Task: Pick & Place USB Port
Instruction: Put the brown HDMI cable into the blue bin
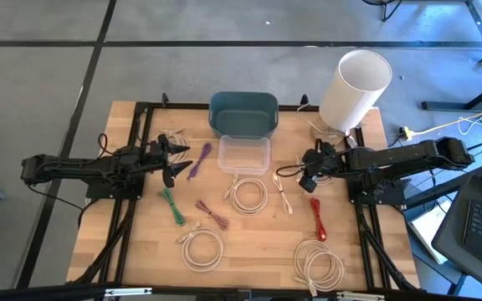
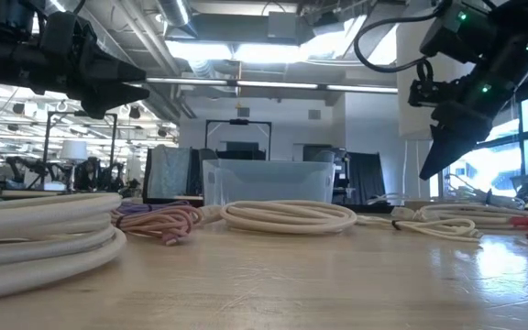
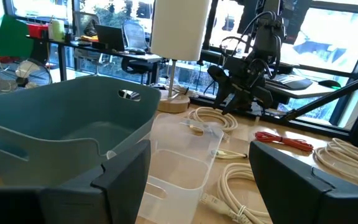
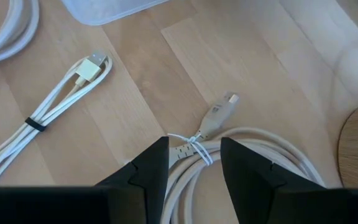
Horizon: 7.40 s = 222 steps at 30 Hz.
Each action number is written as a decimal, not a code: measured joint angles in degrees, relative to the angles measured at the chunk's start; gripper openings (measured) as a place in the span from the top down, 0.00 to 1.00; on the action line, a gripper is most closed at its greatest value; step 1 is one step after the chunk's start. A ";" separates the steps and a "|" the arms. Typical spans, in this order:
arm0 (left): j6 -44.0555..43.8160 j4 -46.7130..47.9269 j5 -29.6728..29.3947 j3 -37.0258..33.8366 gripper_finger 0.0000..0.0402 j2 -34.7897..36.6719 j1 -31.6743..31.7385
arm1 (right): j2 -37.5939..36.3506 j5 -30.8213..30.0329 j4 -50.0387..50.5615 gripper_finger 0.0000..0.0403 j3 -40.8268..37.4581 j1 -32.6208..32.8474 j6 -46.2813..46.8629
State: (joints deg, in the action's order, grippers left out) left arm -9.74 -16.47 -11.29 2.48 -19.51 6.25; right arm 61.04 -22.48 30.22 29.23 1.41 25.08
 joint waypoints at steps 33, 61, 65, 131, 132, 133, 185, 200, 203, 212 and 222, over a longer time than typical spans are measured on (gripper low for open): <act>0.00 0.00 0.01 0.00 0.34 0.00 0.00 | -0.02 -0.44 -1.68 0.63 -0.02 0.00 -1.63; 0.00 0.00 0.02 0.00 0.34 0.02 0.01 | -0.02 4.32 2.14 0.63 -0.04 0.01 1.56; -0.01 0.00 0.02 0.00 0.34 0.01 0.00 | -0.02 5.03 6.15 0.63 -0.04 0.02 4.06; 0.00 0.00 0.00 0.00 0.34 0.02 0.01 | 14.62 8.06 -3.33 0.93 -2.29 2.67 10.71; 0.00 0.00 0.02 0.00 0.34 0.02 0.01 | 14.62 7.88 -3.30 0.93 -2.29 2.93 10.74; -0.01 0.00 0.02 0.00 0.34 0.01 -0.01 | 14.62 7.69 -3.27 0.93 -2.29 3.02 10.96; 0.00 0.00 0.02 0.00 0.34 0.02 -0.01 | 20.88 14.99 -29.97 0.93 31.34 -6.61 -34.59; 0.00 0.00 0.42 0.00 0.34 0.02 0.00 | 47.36 2.59 -0.87 0.93 63.16 -13.33 -43.91; -0.02 0.00 0.44 0.00 0.34 0.02 -0.01 | 50.42 2.76 -1.08 0.93 64.44 -15.62 -45.06; 0.00 0.00 -0.17 0.00 0.34 0.02 0.01 | 54.51 0.18 -3.29 0.93 64.87 -21.10 -47.74; 0.00 0.00 -0.73 0.00 0.34 0.02 -0.01 | 54.66 5.10 -3.83 0.93 64.64 -22.27 -45.08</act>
State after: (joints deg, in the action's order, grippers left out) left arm -9.74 -16.47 -12.02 2.48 -19.49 6.24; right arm 115.70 -17.38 26.39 93.87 -20.86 -20.00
